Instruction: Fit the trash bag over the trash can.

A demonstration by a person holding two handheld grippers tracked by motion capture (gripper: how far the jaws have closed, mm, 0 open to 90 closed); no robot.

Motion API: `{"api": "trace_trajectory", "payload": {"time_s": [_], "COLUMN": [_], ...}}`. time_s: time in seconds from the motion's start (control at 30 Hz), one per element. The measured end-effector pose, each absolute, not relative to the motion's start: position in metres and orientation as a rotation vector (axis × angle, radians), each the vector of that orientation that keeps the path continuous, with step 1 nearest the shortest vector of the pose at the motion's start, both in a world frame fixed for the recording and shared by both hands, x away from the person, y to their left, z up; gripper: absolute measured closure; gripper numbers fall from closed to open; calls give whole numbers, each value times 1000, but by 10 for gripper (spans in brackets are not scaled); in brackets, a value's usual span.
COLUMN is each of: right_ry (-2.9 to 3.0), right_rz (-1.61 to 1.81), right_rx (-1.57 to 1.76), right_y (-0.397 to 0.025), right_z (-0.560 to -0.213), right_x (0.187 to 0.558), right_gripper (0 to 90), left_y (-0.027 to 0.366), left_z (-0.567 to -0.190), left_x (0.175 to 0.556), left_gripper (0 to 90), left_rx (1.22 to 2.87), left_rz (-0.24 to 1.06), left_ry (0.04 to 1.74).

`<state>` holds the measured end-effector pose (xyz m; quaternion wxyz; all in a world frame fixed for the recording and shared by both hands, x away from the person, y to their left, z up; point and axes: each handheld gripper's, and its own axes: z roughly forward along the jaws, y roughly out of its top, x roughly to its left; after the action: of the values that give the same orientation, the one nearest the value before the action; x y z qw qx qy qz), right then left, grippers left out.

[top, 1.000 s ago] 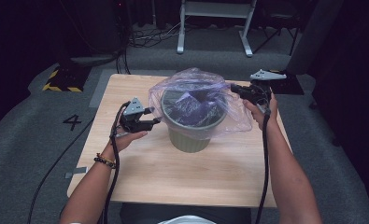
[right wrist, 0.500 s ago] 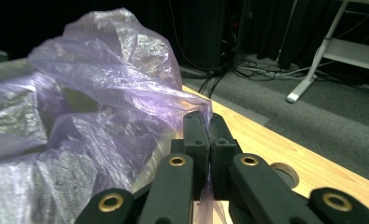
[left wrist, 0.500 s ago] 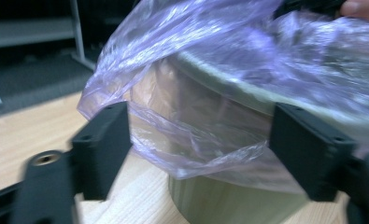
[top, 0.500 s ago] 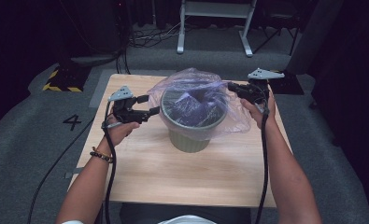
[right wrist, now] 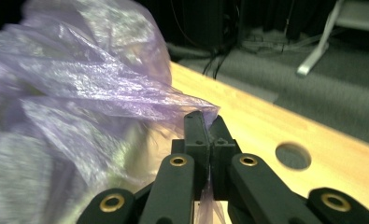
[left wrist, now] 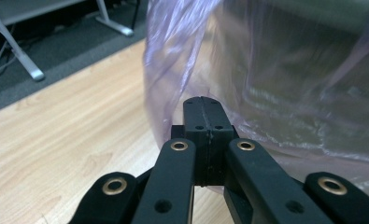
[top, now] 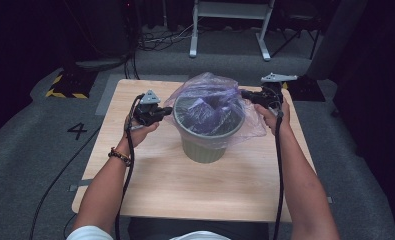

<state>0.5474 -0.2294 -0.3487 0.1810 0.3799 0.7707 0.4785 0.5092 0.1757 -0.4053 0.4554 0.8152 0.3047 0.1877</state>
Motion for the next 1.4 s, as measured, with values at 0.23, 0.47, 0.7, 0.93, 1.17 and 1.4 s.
{"api": "trace_trajectory", "payload": {"time_s": [0.23,0.47,0.7,0.93,1.17,1.4], "right_ry": [2265,2331,2387,2392,2396,2389], "right_rz": [1336,1371,1394,1401,1371,1346], "right_rx": [1141,1123,1085,1074,1102,1107], "right_y": [-228,-223,-219,-226,-233,-241], "right_z": [-377,-399,-418,-428,-438,-442], "right_x": [558,554,542,533,533,531], "right_gripper": [900,900,900,900,900,846], "left_y": [166,157,158,163,163,170], "left_z": [-416,-428,-437,-447,-453,-455], "left_x": [511,504,498,495,494,495], "left_gripper": [900,900,900,900,900,873], "left_rx": [2065,2114,2145,2177,2208,2152], "left_rz": [450,427,424,439,463,502], "left_ry": [720,669,649,677,699,760]}}
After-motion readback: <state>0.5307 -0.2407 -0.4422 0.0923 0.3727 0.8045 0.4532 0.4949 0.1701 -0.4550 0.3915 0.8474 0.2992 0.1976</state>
